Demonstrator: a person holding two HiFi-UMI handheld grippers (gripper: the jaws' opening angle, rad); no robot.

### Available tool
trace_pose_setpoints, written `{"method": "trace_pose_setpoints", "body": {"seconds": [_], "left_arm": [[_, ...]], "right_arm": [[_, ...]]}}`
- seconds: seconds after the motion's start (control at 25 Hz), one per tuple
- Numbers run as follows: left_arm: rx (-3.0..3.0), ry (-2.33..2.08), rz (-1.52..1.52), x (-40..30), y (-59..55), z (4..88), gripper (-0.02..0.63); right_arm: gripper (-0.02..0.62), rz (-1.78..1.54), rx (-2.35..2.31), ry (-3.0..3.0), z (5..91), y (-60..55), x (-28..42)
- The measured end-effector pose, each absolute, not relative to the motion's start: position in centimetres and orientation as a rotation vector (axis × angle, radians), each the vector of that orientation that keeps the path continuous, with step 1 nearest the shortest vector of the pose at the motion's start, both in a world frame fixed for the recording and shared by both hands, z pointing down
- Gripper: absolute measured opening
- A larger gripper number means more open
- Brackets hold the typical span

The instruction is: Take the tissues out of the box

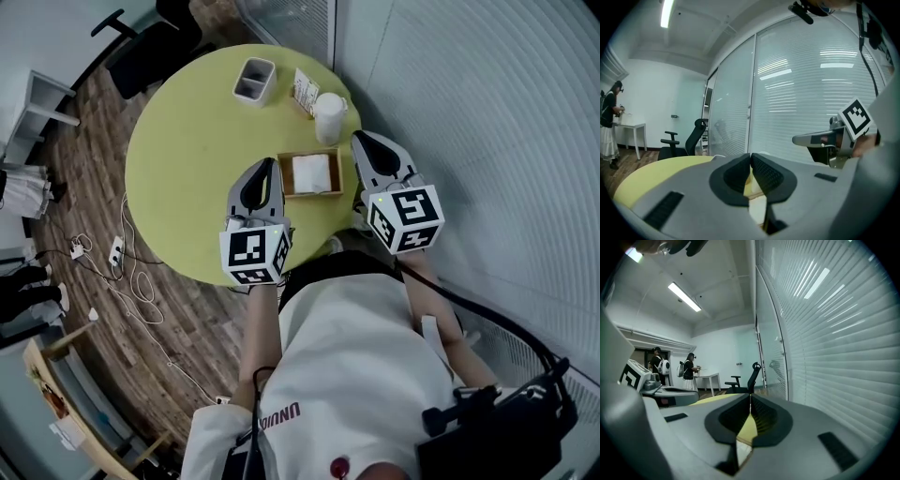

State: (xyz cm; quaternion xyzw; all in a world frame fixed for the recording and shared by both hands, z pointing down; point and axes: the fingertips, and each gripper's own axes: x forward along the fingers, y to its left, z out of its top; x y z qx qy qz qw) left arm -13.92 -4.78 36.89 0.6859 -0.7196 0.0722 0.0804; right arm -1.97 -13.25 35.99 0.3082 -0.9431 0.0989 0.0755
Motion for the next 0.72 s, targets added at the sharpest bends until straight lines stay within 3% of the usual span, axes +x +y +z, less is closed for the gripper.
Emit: {"method": "trace_pose_setpoints", "body": {"seconds": [0.72], "left_arm": [[2.136,-1.807,0.326,-14.2,-7.8,42.7,0.095]], "right_arm": [[0.020,0.364,1.114,-2.715,38.0,-14.2,-1.6]]}}
